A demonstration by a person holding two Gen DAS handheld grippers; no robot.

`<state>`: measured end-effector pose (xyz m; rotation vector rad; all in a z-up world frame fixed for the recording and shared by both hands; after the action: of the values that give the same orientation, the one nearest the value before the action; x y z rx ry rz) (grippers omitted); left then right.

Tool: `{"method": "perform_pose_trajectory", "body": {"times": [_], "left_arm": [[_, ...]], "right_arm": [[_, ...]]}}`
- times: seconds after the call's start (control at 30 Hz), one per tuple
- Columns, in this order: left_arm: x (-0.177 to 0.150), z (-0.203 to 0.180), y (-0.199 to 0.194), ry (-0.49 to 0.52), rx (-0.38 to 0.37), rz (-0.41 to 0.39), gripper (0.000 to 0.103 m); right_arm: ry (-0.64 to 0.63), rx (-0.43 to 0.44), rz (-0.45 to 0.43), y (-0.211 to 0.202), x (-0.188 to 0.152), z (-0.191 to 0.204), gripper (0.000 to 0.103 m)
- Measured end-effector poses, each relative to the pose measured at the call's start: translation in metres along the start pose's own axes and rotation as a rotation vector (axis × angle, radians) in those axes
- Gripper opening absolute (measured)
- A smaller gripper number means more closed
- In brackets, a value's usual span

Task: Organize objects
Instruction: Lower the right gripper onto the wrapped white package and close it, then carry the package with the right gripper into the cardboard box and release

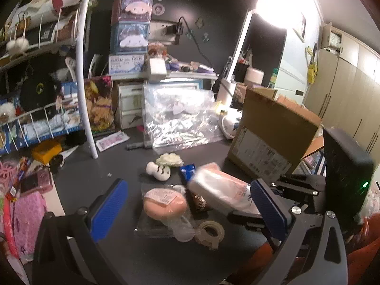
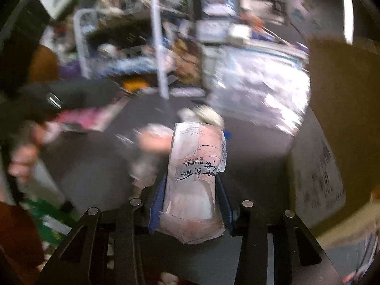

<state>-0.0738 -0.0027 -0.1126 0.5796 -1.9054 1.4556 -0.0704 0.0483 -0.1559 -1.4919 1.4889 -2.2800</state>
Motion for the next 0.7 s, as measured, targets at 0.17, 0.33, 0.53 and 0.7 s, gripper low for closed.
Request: {"method": "perform_pose_trajectory", "body": {"times": [0.17, 0.33, 0.53, 0.7], "left_arm": [[0.02, -0.008, -0.021, 0.004, -0.054, -0.032, 0.087], [0.045, -0.019, -0.035, 0.018, -0.066, -0.054, 0.068], [0.083, -0.054, -0.03, 0.061, -0.09, -0.055, 0.054], [0.116, -0.097, -0.008, 0.109, -0.129, -0.034, 0.05]], "right_arm": [[-0.117, 0.119, -0.073, -0.029, 0.041, 0.034, 0.037], [-0.19, 0.172, -0.133, -0.06, 0.069, 0.04, 0.037], [-0.204, 0.128, -0.169, -0.088, 0.09, 0.007, 0.037], [-0.166, 0.065, -0.187, -0.114, 0.091, -0.037, 0.037]]}}
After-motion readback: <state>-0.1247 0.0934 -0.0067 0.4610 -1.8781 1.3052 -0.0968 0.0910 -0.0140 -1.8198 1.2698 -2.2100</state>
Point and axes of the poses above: each gripper's, at about its wrist camera, not at the fingertips, and y roughly the way its jaws point, z to its left, x to its top, the point moved 10 cm from there along y, roughly the way its jaws point, and after that the axes turned 8 degrees about z, right-handed, at the moved point
